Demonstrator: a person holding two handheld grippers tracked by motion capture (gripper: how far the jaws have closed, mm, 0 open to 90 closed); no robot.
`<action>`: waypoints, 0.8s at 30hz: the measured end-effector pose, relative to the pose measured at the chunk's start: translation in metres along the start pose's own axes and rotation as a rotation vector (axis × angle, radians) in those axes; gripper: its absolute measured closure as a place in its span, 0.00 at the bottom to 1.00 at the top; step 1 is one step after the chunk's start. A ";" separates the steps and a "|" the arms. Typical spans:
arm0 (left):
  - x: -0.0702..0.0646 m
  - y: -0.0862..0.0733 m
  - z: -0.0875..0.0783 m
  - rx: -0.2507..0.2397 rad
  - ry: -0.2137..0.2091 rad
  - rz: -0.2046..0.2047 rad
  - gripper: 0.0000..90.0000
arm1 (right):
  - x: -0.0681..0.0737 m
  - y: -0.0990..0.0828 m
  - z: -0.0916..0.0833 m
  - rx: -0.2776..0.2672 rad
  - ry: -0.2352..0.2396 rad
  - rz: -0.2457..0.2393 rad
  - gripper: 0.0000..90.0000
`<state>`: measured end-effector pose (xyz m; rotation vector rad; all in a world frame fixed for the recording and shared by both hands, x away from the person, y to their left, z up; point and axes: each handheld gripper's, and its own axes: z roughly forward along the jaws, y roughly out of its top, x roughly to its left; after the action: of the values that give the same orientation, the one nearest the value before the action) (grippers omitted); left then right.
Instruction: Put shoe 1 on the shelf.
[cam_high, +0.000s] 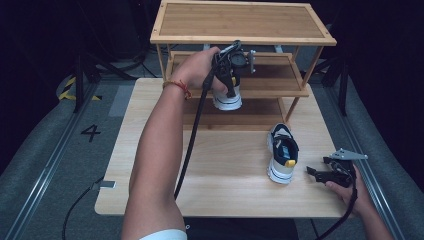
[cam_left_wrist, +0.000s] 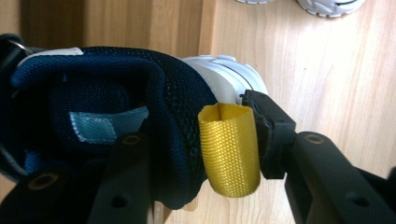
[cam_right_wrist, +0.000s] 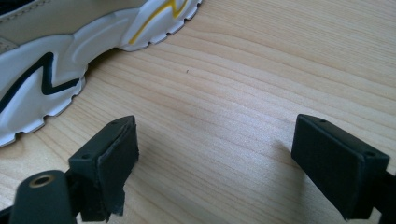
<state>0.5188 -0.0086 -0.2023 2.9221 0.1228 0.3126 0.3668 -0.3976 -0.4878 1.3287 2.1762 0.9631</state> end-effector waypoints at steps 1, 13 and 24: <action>0.000 -0.001 -0.001 -0.004 0.011 -0.004 0.61 | 0.000 0.000 0.000 0.000 0.000 0.000 0.17; -0.008 -0.015 -0.016 -0.088 0.189 -0.080 0.49 | 0.000 0.000 0.000 0.001 0.000 0.000 0.17; -0.039 -0.039 -0.008 -0.308 0.351 -0.268 0.26 | 0.000 0.000 0.000 0.000 -0.001 -0.001 0.17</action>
<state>0.4764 0.0268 -0.2109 2.4834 0.4681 0.7240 0.3668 -0.3976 -0.4876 1.3272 2.1766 0.9617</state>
